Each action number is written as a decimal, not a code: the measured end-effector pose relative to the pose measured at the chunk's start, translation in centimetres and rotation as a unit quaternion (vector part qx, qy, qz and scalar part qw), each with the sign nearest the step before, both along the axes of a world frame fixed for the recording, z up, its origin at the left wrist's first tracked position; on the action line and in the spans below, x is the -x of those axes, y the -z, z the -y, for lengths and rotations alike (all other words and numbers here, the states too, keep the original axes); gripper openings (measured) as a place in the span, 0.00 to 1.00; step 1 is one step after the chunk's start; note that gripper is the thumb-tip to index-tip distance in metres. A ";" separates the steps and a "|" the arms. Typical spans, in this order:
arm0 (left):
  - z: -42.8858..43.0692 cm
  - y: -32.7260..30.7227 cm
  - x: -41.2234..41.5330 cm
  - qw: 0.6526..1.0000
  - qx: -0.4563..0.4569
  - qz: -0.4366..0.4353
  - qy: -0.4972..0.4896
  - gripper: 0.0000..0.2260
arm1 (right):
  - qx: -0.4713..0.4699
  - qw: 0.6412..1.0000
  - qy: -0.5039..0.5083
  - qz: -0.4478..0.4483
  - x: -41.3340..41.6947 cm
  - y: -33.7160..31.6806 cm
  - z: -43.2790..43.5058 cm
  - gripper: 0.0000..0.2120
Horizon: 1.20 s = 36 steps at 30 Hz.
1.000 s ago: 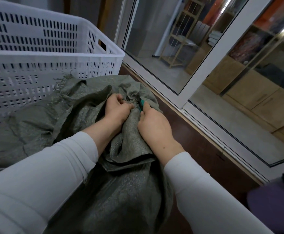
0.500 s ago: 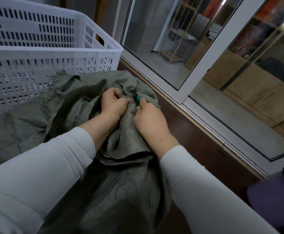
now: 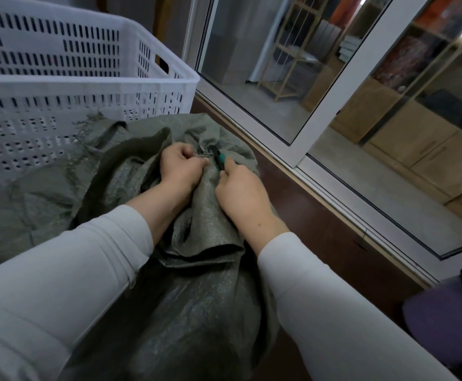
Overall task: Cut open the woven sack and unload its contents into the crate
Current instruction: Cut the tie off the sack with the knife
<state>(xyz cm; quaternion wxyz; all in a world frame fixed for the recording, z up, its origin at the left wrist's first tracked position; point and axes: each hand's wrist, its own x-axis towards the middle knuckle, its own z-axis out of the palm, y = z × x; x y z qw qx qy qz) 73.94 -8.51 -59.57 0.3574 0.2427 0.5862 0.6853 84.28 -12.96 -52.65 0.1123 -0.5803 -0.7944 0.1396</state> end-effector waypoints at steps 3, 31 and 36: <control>0.1 0.1 0.6 1.000 0.015 0.003 -0.010 0.20 | 0.001 1.000 -0.013 -0.010 0.2 0.1 0.2 0.16; 1.3 -2.4 0.9 0.997 0.030 -0.017 0.072 0.18 | 0.086 0.911 0.173 -0.365 -3.2 -1.5 -4.2 0.11; 2.7 -2.7 0.4 0.992 0.026 -0.044 0.117 0.26 | 0.065 0.922 0.159 -0.347 -2.9 0.2 -5.0 0.16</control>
